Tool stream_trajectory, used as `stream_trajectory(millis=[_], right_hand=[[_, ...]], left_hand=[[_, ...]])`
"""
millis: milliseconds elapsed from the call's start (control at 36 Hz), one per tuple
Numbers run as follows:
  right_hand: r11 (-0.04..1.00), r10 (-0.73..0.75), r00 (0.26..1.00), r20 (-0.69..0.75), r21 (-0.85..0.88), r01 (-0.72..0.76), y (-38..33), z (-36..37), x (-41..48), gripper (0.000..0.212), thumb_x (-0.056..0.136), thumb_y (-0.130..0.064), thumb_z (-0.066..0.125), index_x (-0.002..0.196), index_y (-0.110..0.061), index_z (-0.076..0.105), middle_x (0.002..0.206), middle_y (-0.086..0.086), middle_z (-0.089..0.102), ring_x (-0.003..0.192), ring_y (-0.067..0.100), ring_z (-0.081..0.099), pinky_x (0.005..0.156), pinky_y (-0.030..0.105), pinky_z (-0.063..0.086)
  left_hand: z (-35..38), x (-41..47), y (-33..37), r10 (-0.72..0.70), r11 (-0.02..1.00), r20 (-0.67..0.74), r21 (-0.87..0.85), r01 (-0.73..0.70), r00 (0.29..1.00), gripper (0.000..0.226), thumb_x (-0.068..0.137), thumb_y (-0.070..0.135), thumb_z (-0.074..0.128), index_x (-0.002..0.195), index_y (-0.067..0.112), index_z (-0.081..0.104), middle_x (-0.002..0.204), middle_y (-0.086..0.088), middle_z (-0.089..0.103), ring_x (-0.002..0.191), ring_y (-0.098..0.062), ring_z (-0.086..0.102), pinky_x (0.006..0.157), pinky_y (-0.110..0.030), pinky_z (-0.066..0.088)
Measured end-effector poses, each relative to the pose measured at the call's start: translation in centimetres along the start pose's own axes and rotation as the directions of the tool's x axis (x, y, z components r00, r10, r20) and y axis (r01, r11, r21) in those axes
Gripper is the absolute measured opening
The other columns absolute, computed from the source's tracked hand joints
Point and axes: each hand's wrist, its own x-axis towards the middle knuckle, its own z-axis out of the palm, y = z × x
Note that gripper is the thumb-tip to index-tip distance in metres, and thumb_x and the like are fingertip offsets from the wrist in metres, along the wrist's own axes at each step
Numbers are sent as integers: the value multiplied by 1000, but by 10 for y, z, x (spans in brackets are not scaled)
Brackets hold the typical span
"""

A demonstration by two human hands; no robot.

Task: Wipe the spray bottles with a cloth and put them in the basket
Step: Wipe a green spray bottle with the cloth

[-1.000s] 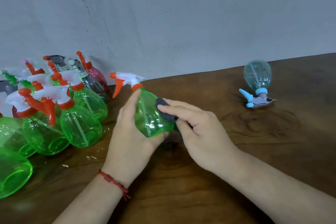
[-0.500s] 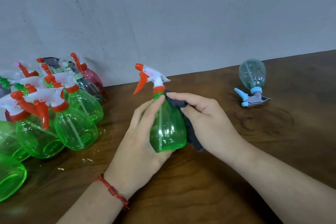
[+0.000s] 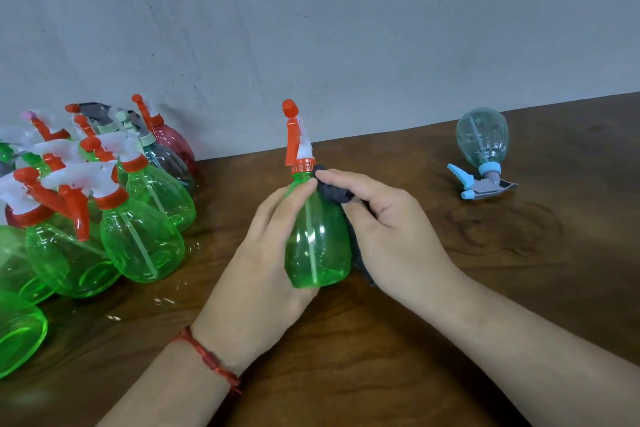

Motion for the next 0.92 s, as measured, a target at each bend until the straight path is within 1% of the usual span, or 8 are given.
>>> stream_trajectory(millis=[139, 250, 361, 500, 583, 667, 806, 917], right_hand=[[993, -64, 998, 11, -100, 65, 2, 3, -2, 49, 106, 1, 47, 139, -29, 69, 142, -22, 62, 133, -13, 51, 113, 11, 39], [988, -95, 994, 53, -115, 101, 5, 4, -3, 50, 105, 5, 47, 136, -26, 71, 142, -19, 64, 134, -9, 53, 113, 13, 40], [974, -146, 984, 106, -159, 161, 4, 7, -6, 51, 102, 9, 49, 133, -22, 74, 143, -15, 64, 134, -9, 53, 113, 11, 38], [955, -182, 967, 178, -204, 217, 0, 10, -11, 51, 104, 5, 49, 139, -25, 69, 149, -17, 59, 138, -10, 48, 114, 9, 36], [953, -181, 967, 180, -210, 217, 0, 10, -11, 51, 105, 4, 49, 141, -26, 68, 150, -18, 57, 139, -10, 47, 115, 11, 36], [972, -155, 979, 132, -158, 176, 0, 8, -8, 51, 104, 5, 48, 139, -26, 69, 149, -19, 58, 138, -12, 47, 116, 12, 37], [999, -33, 999, 43, -34, 34, -3, -3, -1, 48, 105, 2, 47, 132, -28, 74, 135, -21, 68, 128, -12, 56, 114, 21, 45], [991, 53, 996, 68, 117, -61, -5, -9, 0, 47, 108, 2, 44, 129, -28, 75, 104, -26, 75, 95, -16, 67, 87, 9, 54]], left_hand=[[2, 0, 3, -5, 998, -11, 56, 5, 1000, 108, 80, 13, 92, 167, 27, 29, 160, 6, 37, 148, -3, 41, 120, -13, 33], [3, -2, 4, -130, 991, -71, -36, 128, 989, 112, 73, 23, 98, 164, 34, 33, 154, 18, 46, 139, 8, 45, 111, -5, 35], [1, -1, -2, -347, 909, -112, -286, 304, 931, 115, 63, 26, 104, 156, 45, 39, 139, 17, 64, 125, -2, 65, 106, -26, 53], [-3, 1, -9, -447, 859, -166, -353, 370, 879, 111, 63, 26, 103, 154, 43, 42, 127, 20, 70, 114, 4, 68, 88, -5, 50], [-4, 1, -9, -418, 879, -174, -324, 349, 892, 111, 65, 28, 102, 155, 44, 40, 133, 20, 66, 119, 1, 66, 92, -5, 50], [-4, -1, -9, -302, 942, -157, -203, 269, 940, 115, 65, 29, 103, 158, 43, 38, 146, 17, 56, 132, -4, 59, 110, -24, 50], [-1, -3, 5, -75, 997, -43, -38, 73, 996, 109, 73, 28, 98, 163, 31, 37, 153, 12, 47, 141, 3, 46, 112, -6, 34], [-2, -1, 5, -26, 1000, -60, -16, 25, 998, 110, 76, 30, 96, 166, 26, 33, 157, 9, 44, 147, -5, 44, 120, -16, 36]])
